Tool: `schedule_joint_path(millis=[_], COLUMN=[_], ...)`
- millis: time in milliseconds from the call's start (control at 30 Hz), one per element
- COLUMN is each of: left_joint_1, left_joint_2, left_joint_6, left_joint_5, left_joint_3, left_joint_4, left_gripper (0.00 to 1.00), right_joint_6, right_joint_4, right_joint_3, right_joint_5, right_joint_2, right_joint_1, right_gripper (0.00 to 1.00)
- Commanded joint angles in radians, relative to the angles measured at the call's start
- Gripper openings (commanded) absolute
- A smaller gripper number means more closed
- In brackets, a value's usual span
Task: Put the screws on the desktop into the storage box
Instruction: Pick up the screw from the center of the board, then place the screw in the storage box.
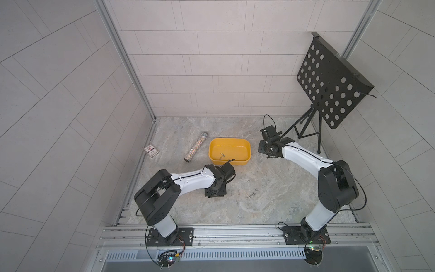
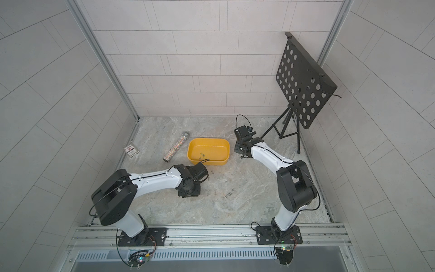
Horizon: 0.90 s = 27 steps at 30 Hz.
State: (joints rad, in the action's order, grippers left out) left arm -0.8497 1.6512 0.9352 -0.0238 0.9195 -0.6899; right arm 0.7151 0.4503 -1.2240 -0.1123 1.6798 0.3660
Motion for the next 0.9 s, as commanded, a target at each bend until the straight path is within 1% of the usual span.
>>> schedule_joint_path(millis=[0,300,533,700,867], left_joint_1=[-0.009,-0.017,-0.017,-0.016,-0.017], left_joint_2=[0.024,0.042,0.027,-0.017,-0.090], left_joint_6=[0.002,0.002,-0.002,-0.012,-0.039], left_joint_5=[0.008,0.006,0.014,0.039,0.092], left_joint_3=[0.022,0.015,0.007,0.024,0.086], left_joint_4=[-0.008,-0.008,-0.025,-0.068,-0.157], left_gripper=[0.32,0.19,0.11,0.08,0.06], right_joint_6=[0.000,0.000,0.000,0.001,0.001], right_joint_4=[0.002,0.002,0.002,-0.004,-0.009], right_joint_3=[0.012,0.012,0.012,0.016,0.018], right_joint_5=[-0.004,-0.003,-0.002,0.002,0.003], right_joint_2=[0.013,0.015,0.017,0.014,0.018], right_joint_1=[-0.004,-0.006,-0.006,-0.006,-0.006], right_gripper=[0.39,0.39,0.39,0.39,0.39])
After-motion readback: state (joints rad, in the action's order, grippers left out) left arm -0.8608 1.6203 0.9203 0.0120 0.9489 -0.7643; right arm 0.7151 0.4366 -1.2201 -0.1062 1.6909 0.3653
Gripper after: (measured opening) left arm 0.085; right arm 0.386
